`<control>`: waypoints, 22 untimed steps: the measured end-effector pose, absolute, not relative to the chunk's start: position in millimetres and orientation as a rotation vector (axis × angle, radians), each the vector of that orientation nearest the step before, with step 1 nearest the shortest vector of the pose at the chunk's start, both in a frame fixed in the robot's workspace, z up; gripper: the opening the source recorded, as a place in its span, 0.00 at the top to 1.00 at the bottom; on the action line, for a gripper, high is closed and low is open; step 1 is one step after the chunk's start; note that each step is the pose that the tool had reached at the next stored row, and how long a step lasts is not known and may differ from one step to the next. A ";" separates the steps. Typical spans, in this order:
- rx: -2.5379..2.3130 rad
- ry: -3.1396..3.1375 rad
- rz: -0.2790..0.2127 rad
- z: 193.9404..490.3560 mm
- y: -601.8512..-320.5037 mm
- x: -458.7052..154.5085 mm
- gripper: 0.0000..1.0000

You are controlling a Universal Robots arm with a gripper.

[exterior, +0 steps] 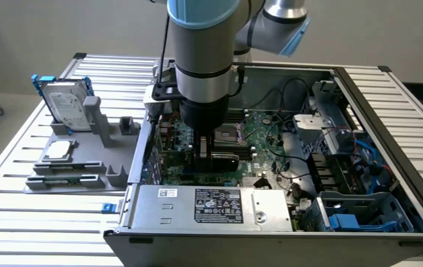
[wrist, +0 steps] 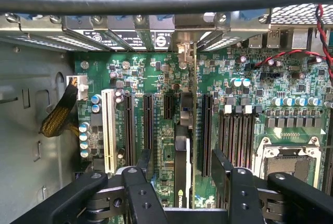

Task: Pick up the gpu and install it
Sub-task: 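Insert the gpu into the slot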

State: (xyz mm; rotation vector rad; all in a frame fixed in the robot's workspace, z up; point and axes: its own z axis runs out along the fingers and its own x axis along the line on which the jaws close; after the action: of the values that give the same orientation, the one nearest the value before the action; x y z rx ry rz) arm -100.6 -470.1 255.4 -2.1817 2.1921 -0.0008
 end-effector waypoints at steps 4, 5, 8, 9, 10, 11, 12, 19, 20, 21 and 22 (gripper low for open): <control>-2.182 2.192 -0.001 255.4 -470.1 -100.6 0.42; -2.182 2.192 -0.001 255.4 -470.1 -100.6 0.42; -2.182 2.192 -0.001 255.4 -470.1 -100.6 0.42; -2.182 2.192 -0.001 255.4 -470.1 -100.6 0.42; -2.182 2.192 -0.001 255.4 -470.1 -100.6 0.42; -2.182 2.192 -0.001 255.4 -470.1 -100.6 0.42; -2.182 2.192 -0.001 255.4 -470.1 -100.6 0.42; -2.182 2.192 -0.001 255.8 -470.1 -100.6 0.42; -2.182 2.192 -0.001 255.8 -470.1 -100.6 0.42; -2.182 2.192 -0.001 256.5 -470.1 -100.6 0.42; -2.182 2.192 -0.001 258.0 -470.1 -100.6 0.42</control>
State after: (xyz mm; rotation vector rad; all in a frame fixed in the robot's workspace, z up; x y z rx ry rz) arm -100.6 -470.1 258.0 -2.1819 2.1924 -0.0010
